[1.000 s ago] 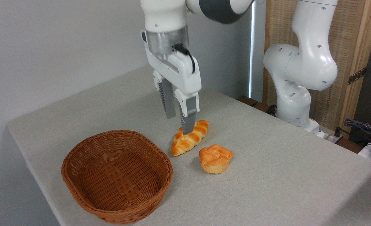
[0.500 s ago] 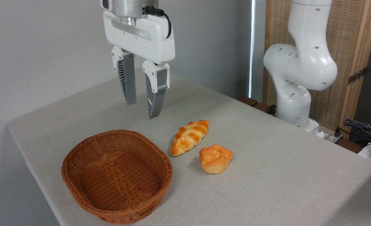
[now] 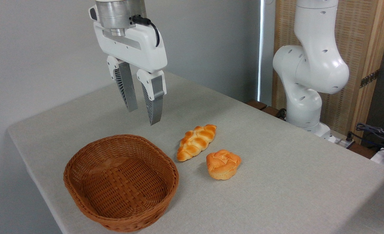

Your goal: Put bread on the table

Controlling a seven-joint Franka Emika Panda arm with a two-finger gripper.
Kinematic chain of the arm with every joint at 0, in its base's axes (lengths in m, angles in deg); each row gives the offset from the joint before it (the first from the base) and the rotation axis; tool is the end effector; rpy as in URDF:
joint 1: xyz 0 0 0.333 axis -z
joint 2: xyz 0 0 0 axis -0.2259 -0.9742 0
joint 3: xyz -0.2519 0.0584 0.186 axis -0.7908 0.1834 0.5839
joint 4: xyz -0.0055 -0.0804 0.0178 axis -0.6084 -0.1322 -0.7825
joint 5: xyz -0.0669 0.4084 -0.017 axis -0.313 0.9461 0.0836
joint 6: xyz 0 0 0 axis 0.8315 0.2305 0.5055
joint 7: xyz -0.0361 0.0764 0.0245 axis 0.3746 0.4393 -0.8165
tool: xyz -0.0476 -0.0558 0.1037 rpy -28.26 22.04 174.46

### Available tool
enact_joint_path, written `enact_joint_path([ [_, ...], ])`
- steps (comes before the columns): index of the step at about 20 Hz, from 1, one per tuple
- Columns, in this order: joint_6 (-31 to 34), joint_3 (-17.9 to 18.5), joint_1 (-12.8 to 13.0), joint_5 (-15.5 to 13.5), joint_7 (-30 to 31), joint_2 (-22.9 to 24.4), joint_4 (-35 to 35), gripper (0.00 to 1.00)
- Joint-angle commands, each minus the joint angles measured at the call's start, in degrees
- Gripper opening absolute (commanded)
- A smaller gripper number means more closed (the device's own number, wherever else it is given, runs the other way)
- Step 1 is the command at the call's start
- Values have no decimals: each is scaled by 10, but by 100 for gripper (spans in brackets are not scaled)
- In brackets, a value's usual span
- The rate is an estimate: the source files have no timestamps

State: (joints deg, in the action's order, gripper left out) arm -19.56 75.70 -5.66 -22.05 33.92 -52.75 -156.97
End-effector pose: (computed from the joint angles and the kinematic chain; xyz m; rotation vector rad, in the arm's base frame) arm 0.5746 -0.0646 0.5888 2.9336 -1.1170 0.0796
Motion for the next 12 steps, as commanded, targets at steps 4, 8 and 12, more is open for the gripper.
enact_joint_path([
  [4,17,-1,1,19,-25,-3,15,100],
  [8,18,-1,1,21,-25,-3,15,100],
  [12,18,0,1,21,-26,-3,15,100],
])
